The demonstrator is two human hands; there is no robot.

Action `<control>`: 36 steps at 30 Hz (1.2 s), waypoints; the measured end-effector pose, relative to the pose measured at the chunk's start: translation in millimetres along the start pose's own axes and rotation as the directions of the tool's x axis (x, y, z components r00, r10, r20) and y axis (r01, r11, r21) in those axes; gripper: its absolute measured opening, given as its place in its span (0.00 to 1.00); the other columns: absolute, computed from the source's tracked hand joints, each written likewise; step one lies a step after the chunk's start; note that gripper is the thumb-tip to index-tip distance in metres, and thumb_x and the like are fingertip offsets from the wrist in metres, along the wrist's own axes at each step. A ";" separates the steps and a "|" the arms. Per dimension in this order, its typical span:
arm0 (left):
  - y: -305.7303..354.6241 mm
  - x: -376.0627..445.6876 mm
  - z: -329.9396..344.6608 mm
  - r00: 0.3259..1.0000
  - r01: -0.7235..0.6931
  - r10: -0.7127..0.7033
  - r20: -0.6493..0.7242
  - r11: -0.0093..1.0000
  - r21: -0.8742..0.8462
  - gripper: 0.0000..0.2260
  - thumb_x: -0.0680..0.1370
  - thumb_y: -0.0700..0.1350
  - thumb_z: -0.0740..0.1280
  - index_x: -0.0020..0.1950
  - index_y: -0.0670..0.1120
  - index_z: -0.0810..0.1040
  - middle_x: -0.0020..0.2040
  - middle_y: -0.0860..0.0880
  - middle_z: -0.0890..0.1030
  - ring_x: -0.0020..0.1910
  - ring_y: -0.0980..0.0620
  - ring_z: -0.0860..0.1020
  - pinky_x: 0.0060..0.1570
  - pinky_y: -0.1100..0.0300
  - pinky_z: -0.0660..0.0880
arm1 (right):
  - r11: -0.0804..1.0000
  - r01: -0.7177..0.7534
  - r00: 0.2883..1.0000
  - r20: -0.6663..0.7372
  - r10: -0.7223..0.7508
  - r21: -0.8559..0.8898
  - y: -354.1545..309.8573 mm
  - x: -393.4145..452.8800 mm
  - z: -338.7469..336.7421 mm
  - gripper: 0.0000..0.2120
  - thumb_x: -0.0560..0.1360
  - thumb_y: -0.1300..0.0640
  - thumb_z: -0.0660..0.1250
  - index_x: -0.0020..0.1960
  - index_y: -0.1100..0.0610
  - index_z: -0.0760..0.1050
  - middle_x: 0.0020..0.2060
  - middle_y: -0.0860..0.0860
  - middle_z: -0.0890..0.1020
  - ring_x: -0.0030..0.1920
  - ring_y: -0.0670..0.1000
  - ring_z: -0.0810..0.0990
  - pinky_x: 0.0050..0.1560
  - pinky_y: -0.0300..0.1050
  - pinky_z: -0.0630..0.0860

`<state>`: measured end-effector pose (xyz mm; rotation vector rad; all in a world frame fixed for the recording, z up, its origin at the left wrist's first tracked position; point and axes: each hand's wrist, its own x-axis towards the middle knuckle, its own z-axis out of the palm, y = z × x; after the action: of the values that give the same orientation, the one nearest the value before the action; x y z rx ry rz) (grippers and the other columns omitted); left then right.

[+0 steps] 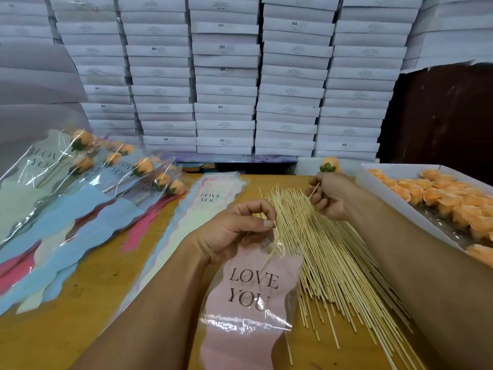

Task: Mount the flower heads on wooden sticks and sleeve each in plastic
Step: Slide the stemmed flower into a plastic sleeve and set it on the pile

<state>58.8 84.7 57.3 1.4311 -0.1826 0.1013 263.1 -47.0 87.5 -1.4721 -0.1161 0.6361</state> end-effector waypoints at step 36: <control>-7.7 8.2 -0.1 0.982 -0.028 0.032 -0.188 0.999 0.021 0.03 0.70 0.37 0.71 0.40 0.45 0.83 0.43 0.40 0.79 0.40 0.49 0.77 0.43 0.58 0.73 | 0.977 0.183 0.923 0.322 -0.208 0.108 41.6 -62.2 17.4 0.18 0.83 0.45 0.61 0.62 0.56 0.78 0.46 0.59 0.84 0.38 0.57 0.84 0.42 0.53 0.80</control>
<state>68.2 83.4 51.4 1.4281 -0.0471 0.2629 190.0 -61.8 69.2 -1.2499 -0.4912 0.7126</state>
